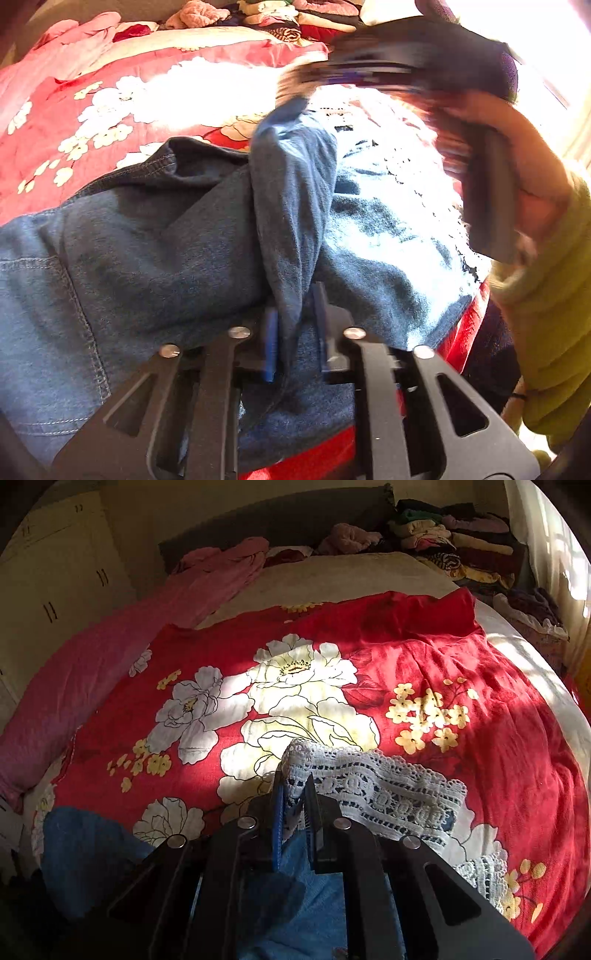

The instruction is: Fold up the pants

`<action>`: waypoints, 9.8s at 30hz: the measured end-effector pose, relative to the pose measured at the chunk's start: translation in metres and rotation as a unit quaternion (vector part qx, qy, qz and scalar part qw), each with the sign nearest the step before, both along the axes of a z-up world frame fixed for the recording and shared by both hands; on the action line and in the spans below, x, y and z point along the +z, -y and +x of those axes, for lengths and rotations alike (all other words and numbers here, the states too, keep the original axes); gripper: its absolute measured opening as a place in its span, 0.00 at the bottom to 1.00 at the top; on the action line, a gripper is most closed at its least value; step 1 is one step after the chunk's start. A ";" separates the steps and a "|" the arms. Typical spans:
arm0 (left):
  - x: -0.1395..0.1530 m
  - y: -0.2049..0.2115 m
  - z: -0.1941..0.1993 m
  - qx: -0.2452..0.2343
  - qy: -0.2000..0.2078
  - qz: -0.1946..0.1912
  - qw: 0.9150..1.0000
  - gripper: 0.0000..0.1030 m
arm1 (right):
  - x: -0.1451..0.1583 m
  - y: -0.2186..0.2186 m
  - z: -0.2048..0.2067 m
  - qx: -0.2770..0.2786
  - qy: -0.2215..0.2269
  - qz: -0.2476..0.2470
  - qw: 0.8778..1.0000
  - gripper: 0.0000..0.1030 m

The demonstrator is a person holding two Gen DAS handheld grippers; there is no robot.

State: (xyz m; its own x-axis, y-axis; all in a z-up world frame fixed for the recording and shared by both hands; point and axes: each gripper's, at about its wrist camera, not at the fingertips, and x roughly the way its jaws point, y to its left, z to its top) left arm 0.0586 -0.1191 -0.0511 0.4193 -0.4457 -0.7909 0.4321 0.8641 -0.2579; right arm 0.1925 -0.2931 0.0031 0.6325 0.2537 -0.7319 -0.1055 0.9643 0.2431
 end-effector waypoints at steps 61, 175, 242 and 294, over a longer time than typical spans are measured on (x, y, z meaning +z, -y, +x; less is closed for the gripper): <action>0.023 -0.027 -0.076 -0.062 0.076 0.078 0.992 0.31 | -0.037 0.022 -0.208 0.017 -0.085 -0.033 0.996 0.24; 0.024 0.001 0.133 0.073 0.070 0.086 0.991 0.03 | -0.012 0.117 -0.042 0.006 0.016 -0.067 0.998 0.13; -0.008 -0.048 0.063 0.130 0.042 0.140 0.981 0.84 | -0.055 -0.028 -0.073 0.072 -0.040 -0.184 0.980 0.81; -0.008 -0.072 -0.024 0.092 0.041 0.138 0.985 0.91 | -0.051 -0.016 -0.183 0.028 -0.081 -0.098 0.991 0.92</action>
State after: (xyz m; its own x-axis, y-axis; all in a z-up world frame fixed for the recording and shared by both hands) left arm 0.0343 -0.0467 -0.0587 0.5412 -0.1290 -0.8310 0.2708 0.9623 0.0269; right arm 0.0091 -0.2769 -0.0477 0.4915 0.1278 -0.8615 -0.1355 0.9883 0.0693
